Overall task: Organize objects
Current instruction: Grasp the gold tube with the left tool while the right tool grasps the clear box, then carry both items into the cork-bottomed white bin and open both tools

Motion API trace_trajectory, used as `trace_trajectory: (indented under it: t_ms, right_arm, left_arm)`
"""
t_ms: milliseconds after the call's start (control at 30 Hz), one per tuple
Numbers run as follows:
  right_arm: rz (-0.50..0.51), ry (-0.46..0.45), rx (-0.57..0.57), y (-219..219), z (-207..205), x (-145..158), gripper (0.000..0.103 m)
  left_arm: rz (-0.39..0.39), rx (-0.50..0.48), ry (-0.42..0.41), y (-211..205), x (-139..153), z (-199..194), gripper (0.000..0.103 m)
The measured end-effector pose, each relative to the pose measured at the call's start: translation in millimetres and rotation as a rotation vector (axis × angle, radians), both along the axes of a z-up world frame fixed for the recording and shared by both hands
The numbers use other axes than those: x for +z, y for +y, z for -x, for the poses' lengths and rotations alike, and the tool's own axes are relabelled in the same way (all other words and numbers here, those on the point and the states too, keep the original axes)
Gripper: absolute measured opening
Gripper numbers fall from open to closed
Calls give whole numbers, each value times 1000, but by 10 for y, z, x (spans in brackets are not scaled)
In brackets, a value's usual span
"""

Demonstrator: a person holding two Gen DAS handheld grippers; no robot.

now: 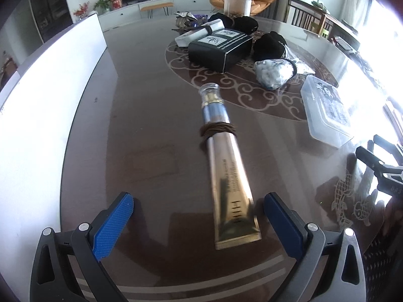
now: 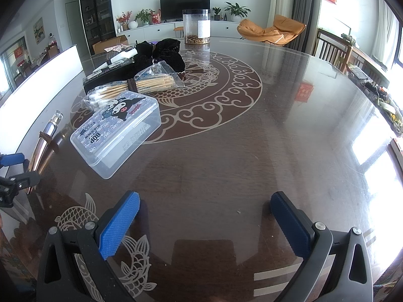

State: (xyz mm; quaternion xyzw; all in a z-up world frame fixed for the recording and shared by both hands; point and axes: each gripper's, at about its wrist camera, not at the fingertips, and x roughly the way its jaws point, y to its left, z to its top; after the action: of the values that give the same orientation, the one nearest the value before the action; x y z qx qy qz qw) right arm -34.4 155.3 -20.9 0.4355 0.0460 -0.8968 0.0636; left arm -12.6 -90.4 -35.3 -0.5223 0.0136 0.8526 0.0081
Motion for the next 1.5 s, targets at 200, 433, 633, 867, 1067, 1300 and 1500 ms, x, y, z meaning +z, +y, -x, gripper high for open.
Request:
trace_trajectory:
  t_ms: [200, 433, 633, 867, 1067, 1300, 1500]
  right_arm:
    - [0, 0, 0, 2, -4, 5, 103]
    - [7, 2, 15, 17, -23, 24, 103]
    - [345, -125, -128, 25, 36, 389, 99]
    - [176, -243, -43, -939, 736, 253, 69]
    - [203, -166, -29, -807, 405, 252, 65]
    - [206, -101, 58, -823, 47, 723, 65]
    - [300, -45, 265, -1607, -3, 1194, 65]
  left_arm:
    - [10, 44, -83, 5, 14, 423, 103]
    - [-21, -41, 33, 262, 105, 368, 25]
    - [-64, -24, 137, 76, 134, 142, 25]
    - [-108, 20, 235, -92, 339, -211, 25]
    - [-155, 14, 355, -238, 591, -544, 25]
    - [-247, 73, 433, -593, 979, -774, 25]
    - [-153, 234, 564, -1407, 1640, -1072, 25]
